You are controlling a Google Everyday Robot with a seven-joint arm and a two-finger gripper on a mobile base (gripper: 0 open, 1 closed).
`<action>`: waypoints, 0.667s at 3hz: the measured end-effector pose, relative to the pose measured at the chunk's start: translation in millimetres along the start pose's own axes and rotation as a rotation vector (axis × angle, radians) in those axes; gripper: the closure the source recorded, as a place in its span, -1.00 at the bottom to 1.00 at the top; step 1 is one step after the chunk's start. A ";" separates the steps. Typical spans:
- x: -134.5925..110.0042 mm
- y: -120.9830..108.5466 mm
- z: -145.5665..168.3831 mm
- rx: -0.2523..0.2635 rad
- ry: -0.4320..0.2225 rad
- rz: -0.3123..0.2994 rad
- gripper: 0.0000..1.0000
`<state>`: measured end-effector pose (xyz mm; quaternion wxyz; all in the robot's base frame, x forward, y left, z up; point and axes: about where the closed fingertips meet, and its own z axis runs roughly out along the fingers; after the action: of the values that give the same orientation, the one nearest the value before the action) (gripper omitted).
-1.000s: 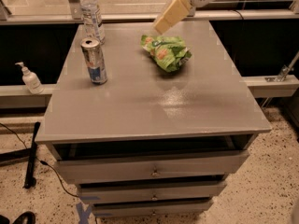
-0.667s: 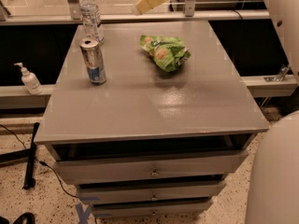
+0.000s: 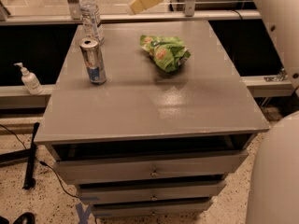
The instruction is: Move blue plastic bottle near green rice chip bag
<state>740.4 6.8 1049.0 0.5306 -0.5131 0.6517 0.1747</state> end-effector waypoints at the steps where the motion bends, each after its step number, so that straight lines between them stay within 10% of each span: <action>1: 6.7 -7.6 64.9 0.047 -0.066 0.090 -1.00; 2: 22.4 -21.1 128.7 0.091 -0.108 0.161 -1.00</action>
Offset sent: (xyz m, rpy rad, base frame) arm 0.1500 0.1224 -0.1078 0.2806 0.0574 -0.1795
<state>826.4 86.6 987.8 0.5720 -0.4244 0.6684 0.2143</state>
